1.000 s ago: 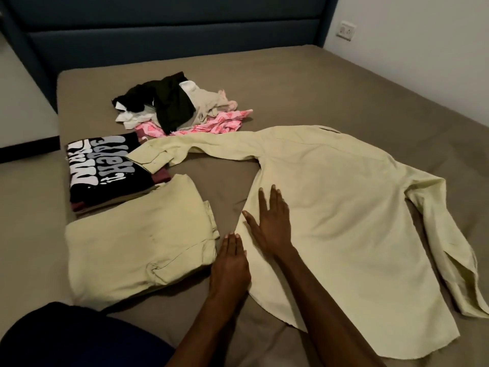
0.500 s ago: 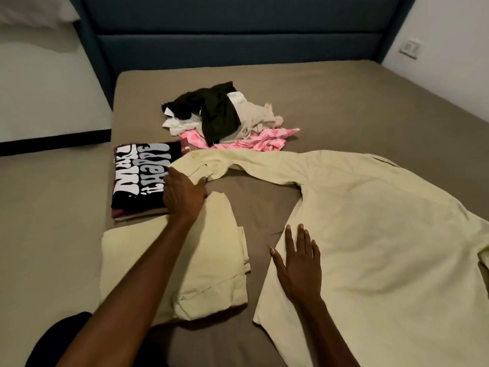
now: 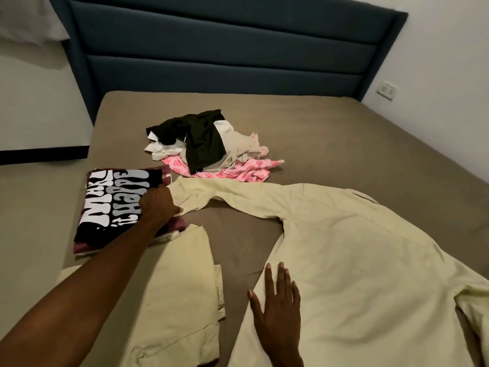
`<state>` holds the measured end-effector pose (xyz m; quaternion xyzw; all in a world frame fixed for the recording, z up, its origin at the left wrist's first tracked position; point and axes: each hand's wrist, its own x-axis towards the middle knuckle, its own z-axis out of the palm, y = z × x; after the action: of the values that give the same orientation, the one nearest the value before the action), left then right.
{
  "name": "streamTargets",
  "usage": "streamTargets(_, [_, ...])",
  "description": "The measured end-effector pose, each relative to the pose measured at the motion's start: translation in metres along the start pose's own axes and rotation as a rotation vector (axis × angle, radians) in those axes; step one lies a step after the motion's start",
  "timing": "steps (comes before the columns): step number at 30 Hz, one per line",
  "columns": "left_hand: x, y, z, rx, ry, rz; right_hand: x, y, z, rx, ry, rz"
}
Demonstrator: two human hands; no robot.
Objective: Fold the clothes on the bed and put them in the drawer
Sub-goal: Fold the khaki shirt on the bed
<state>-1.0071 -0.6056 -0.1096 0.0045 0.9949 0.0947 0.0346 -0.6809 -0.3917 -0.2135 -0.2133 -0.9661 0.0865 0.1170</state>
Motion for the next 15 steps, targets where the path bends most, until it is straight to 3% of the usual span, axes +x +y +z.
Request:
streamTargets(4, [-0.005, 0.01, 0.001, -0.105, 0.229, 0.047, -0.002, -0.003, -0.001, 0.01, -0.013, 0.006])
streamTargets(7, [-0.022, 0.029, -0.003, -0.426, 0.309, 0.211, -0.002, 0.0, 0.001, 0.015, 0.005, -0.006])
streamTargets(11, [-0.084, 0.072, -0.008, -0.846, 0.06, 0.389, -0.003, -0.004, -0.003, 0.056, 0.052, 0.029])
streamTargets(13, [-0.126, 0.095, -0.009, -0.948, -0.041, 0.528, -0.004, 0.003, -0.01, 0.205, 0.101, 0.053])
streamTargets(15, [-0.175, 0.119, -0.007, -0.975, -0.147, 0.726, 0.002, -0.002, -0.029, 0.415, 0.105, 0.214])
